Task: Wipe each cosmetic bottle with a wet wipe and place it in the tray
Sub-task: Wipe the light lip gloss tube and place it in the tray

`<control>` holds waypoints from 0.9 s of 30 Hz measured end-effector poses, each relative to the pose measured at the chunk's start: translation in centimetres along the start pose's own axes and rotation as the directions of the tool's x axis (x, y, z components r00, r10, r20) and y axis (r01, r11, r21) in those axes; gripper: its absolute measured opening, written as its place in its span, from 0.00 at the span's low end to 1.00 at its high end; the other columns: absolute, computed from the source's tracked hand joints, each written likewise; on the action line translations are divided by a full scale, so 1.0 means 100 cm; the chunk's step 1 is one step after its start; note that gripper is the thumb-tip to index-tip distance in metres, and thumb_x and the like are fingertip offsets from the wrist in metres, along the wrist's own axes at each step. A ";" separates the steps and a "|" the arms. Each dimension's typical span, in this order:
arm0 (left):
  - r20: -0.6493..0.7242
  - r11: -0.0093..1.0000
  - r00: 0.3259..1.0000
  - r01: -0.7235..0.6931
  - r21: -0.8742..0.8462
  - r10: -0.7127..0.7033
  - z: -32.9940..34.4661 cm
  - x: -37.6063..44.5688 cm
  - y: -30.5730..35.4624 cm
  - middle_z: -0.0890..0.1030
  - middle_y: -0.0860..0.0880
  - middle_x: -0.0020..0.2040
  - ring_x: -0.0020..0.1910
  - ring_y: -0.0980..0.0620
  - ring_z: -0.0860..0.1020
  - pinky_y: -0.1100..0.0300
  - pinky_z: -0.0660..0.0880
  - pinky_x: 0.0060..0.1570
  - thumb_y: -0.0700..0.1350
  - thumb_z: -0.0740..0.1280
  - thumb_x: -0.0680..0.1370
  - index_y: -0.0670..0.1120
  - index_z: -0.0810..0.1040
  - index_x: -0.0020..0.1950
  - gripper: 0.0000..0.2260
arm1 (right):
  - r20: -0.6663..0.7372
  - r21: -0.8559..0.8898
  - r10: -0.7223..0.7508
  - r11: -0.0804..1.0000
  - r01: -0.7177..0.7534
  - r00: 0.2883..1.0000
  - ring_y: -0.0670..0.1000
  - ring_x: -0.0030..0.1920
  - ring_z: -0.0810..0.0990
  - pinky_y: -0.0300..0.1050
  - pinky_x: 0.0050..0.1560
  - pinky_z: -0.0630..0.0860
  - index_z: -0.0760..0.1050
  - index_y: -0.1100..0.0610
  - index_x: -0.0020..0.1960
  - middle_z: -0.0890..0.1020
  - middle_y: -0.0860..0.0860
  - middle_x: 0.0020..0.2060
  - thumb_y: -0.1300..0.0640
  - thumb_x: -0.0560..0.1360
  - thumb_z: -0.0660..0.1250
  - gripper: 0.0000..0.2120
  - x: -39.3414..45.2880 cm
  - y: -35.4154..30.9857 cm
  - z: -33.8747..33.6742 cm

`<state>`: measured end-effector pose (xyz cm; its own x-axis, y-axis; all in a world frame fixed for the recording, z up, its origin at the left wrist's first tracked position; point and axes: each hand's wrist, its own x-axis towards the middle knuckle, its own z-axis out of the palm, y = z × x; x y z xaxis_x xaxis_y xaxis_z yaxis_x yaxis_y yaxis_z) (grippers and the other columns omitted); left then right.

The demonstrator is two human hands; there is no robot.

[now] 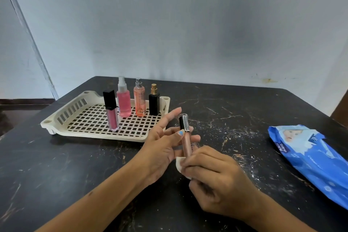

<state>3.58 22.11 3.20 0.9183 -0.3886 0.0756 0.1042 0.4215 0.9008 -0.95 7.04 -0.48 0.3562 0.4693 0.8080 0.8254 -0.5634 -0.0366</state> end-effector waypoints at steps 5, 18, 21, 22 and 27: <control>0.034 0.998 0.998 0.051 -0.038 -0.050 0.003 -0.003 0.001 0.80 0.38 0.48 0.43 0.44 0.83 0.52 0.80 0.39 0.34 0.66 0.70 0.48 0.76 0.62 0.22 | -0.123 -0.001 0.131 0.991 -0.132 0.984 0.50 0.47 0.81 0.38 0.54 0.76 0.84 0.64 0.46 0.83 0.54 0.46 0.69 0.70 0.68 0.07 0.000 0.007 0.000; 0.052 0.999 0.998 0.032 -0.026 -0.031 0.003 -0.004 0.001 0.83 0.39 0.46 0.43 0.46 0.83 0.54 0.81 0.41 0.39 0.67 0.70 0.41 0.78 0.57 0.16 | -0.117 -0.064 0.114 0.990 -0.123 0.987 0.51 0.49 0.82 0.38 0.53 0.78 0.83 0.64 0.51 0.82 0.56 0.49 0.67 0.72 0.66 0.11 0.000 0.005 -0.002; -0.006 0.994 1.000 -0.025 -0.107 0.024 0.004 0.000 0.002 0.83 0.38 0.45 0.45 0.43 0.83 0.51 0.81 0.46 0.39 0.66 0.70 0.39 0.77 0.57 0.16 | -0.053 -0.062 0.004 0.998 -0.008 0.999 0.53 0.42 0.81 0.41 0.47 0.78 0.83 0.64 0.43 0.83 0.56 0.43 0.68 0.69 0.68 0.06 0.001 0.000 -0.001; -0.028 0.990 0.999 -0.046 -0.131 0.042 0.005 0.001 0.003 0.83 0.37 0.46 0.45 0.42 0.83 0.50 0.80 0.47 0.39 0.65 0.71 0.39 0.76 0.58 0.16 | -0.032 -0.054 -0.024 0.998 0.022 0.999 0.54 0.41 0.80 0.43 0.44 0.78 0.83 0.64 0.42 0.82 0.56 0.43 0.69 0.69 0.69 0.05 0.000 -0.001 0.000; -0.106 0.979 0.992 -0.091 -0.180 0.072 0.007 0.001 0.009 0.83 0.36 0.47 0.46 0.41 0.83 0.48 0.78 0.50 0.39 0.60 0.76 0.38 0.74 0.53 0.09 | 0.044 -0.011 -0.024 1.000 0.024 0.999 0.53 0.45 0.80 0.43 0.45 0.78 0.83 0.64 0.46 0.82 0.56 0.46 0.68 0.68 0.71 0.08 0.002 -0.003 -0.001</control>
<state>3.49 21.88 4.29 0.9588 -0.2678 0.0945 0.0877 0.5958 0.7983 -1.14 7.22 -0.21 0.3556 0.5121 0.7818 0.8288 -0.5594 -0.0106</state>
